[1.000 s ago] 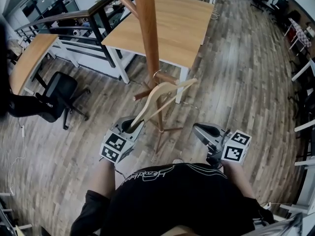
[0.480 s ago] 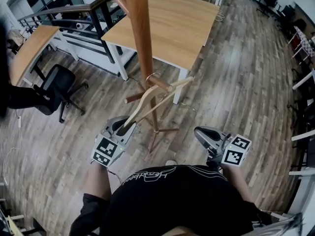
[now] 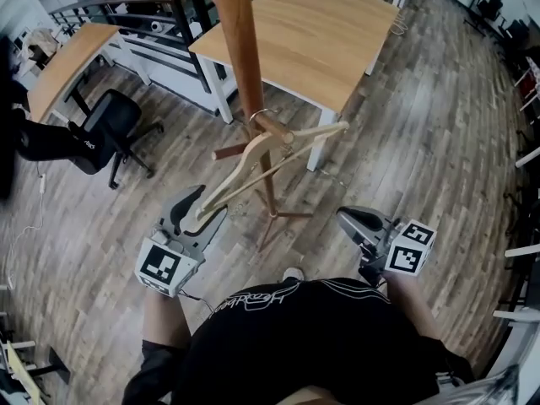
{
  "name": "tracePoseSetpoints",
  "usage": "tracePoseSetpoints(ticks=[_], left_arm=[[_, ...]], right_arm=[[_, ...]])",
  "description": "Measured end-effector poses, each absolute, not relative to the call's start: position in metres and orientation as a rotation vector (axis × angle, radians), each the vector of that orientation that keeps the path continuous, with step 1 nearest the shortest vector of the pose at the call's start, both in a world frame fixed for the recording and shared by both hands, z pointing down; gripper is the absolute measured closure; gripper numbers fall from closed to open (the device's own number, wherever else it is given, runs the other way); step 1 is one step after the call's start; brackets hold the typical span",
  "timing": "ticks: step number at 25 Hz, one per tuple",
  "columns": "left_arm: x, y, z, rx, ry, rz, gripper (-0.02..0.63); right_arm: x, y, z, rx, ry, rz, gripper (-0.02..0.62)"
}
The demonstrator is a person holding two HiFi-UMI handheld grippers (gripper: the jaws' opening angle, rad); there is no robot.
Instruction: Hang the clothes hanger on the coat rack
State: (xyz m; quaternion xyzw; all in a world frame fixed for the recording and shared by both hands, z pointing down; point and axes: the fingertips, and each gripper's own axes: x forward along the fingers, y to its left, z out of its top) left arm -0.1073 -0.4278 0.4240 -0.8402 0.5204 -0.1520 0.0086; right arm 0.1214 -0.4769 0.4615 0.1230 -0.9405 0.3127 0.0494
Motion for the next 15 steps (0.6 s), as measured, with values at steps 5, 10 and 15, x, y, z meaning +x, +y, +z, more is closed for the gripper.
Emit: tracePoseSetpoints(ticks=[5, 10, 15], left_arm=[[-0.111, -0.399, 0.379, -2.756, 1.769, 0.099, 0.411], [-0.059, -0.351, 0.356, -2.935, 1.479, 0.238, 0.450], [-0.010, -0.293, 0.356, -3.053, 1.298, 0.244, 0.519]], right_arm=[[0.106, -0.457, 0.451, 0.290, -2.886, 0.903, 0.554], [0.091, -0.411, 0.433, 0.219, -2.902, 0.795, 0.554], [0.080, -0.348, 0.417, 0.191, -2.936, 0.745, 0.555]])
